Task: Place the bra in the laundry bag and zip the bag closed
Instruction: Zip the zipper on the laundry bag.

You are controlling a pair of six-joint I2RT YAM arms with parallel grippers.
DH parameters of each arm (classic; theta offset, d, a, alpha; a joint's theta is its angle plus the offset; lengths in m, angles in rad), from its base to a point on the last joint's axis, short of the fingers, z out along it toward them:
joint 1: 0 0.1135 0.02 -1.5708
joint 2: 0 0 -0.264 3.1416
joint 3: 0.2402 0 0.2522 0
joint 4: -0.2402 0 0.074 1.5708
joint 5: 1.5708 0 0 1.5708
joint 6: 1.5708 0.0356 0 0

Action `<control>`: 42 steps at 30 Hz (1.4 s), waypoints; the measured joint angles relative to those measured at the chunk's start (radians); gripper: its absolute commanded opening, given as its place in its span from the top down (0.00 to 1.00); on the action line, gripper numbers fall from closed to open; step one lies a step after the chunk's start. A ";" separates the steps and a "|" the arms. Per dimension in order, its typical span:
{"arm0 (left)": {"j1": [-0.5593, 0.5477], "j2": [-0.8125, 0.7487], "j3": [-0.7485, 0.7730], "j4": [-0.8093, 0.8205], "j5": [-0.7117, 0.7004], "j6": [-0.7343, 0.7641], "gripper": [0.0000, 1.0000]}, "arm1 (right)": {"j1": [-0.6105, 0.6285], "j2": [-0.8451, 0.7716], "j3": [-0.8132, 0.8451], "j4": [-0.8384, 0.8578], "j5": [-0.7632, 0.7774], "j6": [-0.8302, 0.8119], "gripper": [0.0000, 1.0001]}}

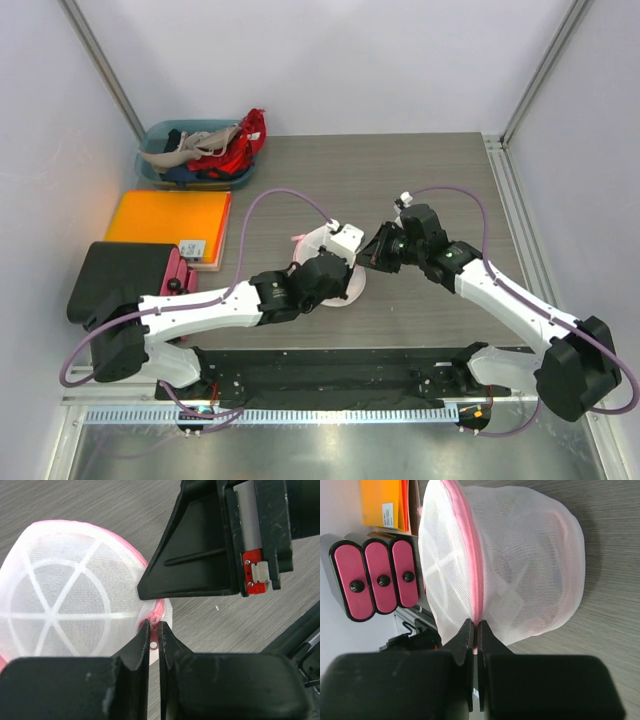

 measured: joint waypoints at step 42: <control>0.074 -0.080 -0.005 -0.074 0.047 -0.050 1.00 | -0.059 -0.073 0.048 -0.091 -0.098 -0.208 0.36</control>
